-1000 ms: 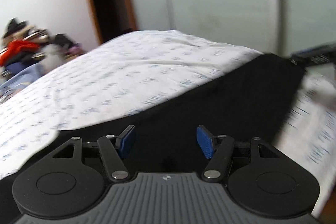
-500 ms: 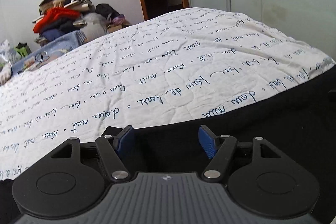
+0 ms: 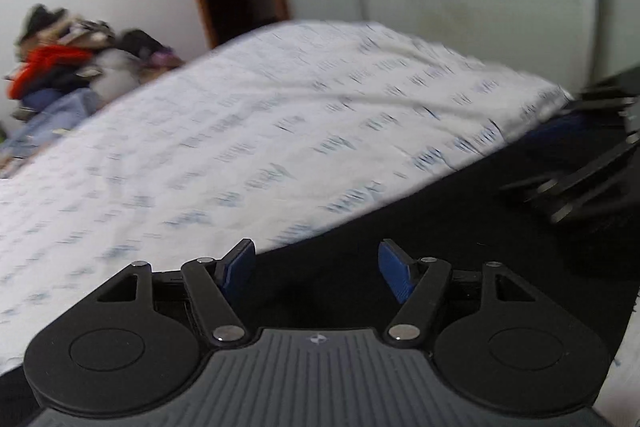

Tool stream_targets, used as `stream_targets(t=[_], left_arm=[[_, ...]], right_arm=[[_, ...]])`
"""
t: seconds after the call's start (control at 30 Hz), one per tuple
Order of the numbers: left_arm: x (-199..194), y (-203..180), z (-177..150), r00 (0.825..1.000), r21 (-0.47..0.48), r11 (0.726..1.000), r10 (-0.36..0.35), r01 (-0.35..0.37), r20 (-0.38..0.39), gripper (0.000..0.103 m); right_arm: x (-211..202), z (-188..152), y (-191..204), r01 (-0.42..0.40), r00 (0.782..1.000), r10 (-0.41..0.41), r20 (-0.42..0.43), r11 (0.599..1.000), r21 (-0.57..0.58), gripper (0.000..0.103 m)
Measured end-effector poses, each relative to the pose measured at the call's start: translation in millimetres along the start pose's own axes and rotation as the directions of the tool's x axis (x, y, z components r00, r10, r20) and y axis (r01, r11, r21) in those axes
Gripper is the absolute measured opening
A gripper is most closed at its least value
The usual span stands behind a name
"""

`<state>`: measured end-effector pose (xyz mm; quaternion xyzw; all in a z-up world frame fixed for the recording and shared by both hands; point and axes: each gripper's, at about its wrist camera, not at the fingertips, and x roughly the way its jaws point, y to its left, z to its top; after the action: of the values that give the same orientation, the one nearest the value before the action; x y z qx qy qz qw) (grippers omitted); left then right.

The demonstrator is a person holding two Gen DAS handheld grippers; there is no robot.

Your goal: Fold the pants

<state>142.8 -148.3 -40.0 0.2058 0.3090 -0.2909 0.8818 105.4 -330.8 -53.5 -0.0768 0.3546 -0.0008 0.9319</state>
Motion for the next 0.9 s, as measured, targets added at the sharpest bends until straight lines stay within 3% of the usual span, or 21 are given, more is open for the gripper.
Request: stream_targets(t=[0.07,0.13,0.2,0.27,0.4,0.53,0.57,0.63,0.73,0.9], left_arm=[[22,-12,3,0.999,0.024,0.999,0.033,-0.033,-0.017,0.072],[28,-9,7,0.997,-0.005,0.997,0.071,-0.071,0.01,0.075],[19,-4,12,0.995,-0.034,0.995,0.096,-0.096,0.002,0.075],[-1,3,7,0.993,-0.023,0.994,0.106,-0.105,0.047,0.075],[-28,35,-18,0.988,-0.035,0.988,0.154,-0.153,0.02,0.077],[-5,84,-34,0.967,-0.115,0.963,0.235,-0.245,-0.095,0.077],[5,95,-37,0.967,-0.124,0.962,0.229,-0.242,-0.109,0.079],[2,118,-39,0.969,-0.218,0.947,0.21,-0.235,-0.131,0.079],[-37,129,-43,0.966,-0.231,0.938,0.256,-0.258,-0.039,0.078],[-83,134,-86,0.939,-0.19,0.92,0.335,-0.343,-0.074,0.078]], right_arm=[[19,1,9,0.008,0.999,-0.011,-0.052,0.998,-0.062,0.05],[33,5,4,0.0,0.999,-0.002,-0.054,0.999,-0.04,0.055],[40,14,-11,0.027,0.998,-0.025,-0.051,0.999,0.036,0.054],[30,18,-11,0.08,0.996,-0.079,-0.029,0.996,0.035,0.05],[-10,13,16,-0.037,0.998,0.038,0.042,0.999,-0.027,0.05],[0,10,54,-0.202,0.979,0.202,-0.014,0.972,-0.119,0.046],[13,11,63,-0.195,0.981,0.19,-0.043,0.97,-0.149,0.047],[32,17,67,-0.169,0.985,0.164,-0.043,0.975,-0.142,0.057],[24,32,66,-0.083,0.996,0.084,0.01,0.993,-0.084,0.053],[-22,20,96,-0.227,0.969,0.239,0.059,0.959,-0.167,0.052]])
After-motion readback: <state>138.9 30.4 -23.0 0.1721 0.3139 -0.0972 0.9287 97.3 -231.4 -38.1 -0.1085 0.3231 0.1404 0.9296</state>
